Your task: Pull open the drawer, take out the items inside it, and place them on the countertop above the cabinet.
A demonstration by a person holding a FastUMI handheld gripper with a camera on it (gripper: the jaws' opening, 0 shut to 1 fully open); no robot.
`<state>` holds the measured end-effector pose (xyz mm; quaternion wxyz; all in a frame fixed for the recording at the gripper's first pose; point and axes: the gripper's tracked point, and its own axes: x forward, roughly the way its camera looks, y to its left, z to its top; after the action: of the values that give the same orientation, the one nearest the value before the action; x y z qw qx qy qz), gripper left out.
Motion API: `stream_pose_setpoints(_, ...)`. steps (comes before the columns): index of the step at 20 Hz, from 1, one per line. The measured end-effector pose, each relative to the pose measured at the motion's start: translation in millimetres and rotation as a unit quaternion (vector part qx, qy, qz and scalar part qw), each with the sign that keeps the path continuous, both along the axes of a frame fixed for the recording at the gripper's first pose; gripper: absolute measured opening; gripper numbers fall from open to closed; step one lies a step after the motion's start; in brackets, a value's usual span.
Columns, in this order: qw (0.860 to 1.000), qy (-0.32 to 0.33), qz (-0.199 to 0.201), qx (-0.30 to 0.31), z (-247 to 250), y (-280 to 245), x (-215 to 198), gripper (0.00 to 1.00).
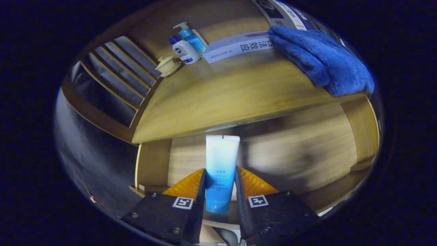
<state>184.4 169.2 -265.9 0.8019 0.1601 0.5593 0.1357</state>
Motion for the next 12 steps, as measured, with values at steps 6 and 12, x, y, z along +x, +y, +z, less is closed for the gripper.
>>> stream_pose_setpoints(6, 0.999, -0.026, -0.035, 0.025, 21, -14, 3, 0.44)
stream_pose_setpoints(12, 0.997, -0.037, -0.051, 0.04, 30, -21, 7, 0.44)
